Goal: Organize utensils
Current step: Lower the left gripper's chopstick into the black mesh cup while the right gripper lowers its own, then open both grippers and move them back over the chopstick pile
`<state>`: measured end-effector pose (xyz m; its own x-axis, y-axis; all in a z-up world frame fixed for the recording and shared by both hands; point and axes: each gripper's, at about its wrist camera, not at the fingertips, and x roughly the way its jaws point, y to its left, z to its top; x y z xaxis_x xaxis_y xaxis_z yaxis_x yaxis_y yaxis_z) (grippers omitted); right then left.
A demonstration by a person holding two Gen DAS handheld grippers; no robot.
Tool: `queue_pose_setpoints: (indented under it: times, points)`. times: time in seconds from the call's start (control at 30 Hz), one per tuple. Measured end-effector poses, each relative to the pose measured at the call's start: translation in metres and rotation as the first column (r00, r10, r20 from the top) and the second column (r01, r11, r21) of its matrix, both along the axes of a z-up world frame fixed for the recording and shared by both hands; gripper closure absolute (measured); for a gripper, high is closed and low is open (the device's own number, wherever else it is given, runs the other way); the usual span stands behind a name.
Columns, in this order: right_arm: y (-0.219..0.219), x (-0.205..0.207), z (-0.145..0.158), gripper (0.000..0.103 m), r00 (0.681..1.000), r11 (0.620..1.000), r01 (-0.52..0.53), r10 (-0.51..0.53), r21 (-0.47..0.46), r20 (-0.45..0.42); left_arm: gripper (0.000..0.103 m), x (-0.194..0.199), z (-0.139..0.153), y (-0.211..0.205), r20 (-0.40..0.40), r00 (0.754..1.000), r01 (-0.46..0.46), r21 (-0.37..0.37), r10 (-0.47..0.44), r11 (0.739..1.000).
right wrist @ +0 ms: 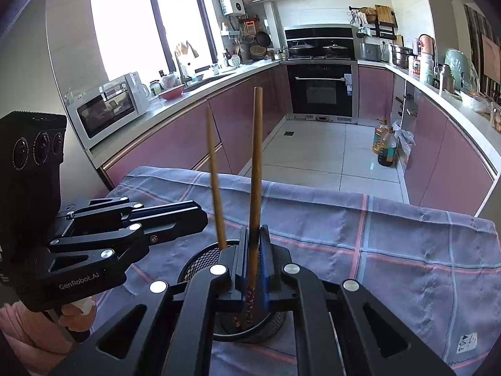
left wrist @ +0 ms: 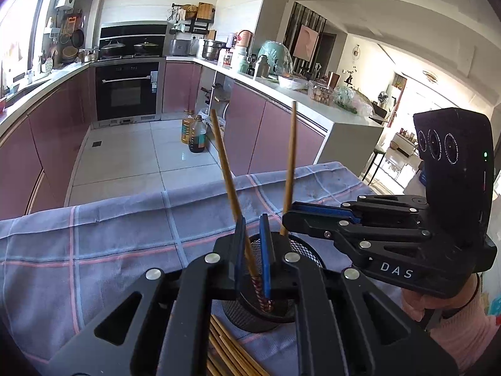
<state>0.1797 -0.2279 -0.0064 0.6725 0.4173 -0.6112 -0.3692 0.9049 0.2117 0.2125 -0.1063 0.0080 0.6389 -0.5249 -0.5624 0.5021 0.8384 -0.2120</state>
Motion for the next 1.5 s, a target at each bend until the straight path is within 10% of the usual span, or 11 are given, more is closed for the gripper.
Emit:
queue_pose_setpoints:
  times: [0.13,0.57,0.97,1.5]
  points:
    - [-0.004,-0.001,0.001,0.069,0.999,0.999,0.027,-0.028,0.023,0.019,0.086,-0.005,0.002,0.006,0.014,1.0,-0.021,-0.006,0.021,1.0]
    - [-0.005,-0.094,0.018,0.062,0.984,0.997,-0.069,0.06,0.045,0.169,0.056,-0.086,-0.005,0.06,0.155,0.982,-0.125,0.067,0.113,0.99]
    - [0.049,-0.102,-0.071,0.062,0.984,0.989,-0.149,0.15,0.009,-0.094,0.056,-0.113,-0.098,0.082,-0.059,0.991,-0.106,0.165,0.117,0.981]
    - [0.065,-0.1,-0.094,0.066,0.98,0.988,-0.142,0.13,-0.069,-0.152,0.058,-0.107,-0.12,0.068,-0.127,0.986,-0.081,0.198,0.107,0.977]
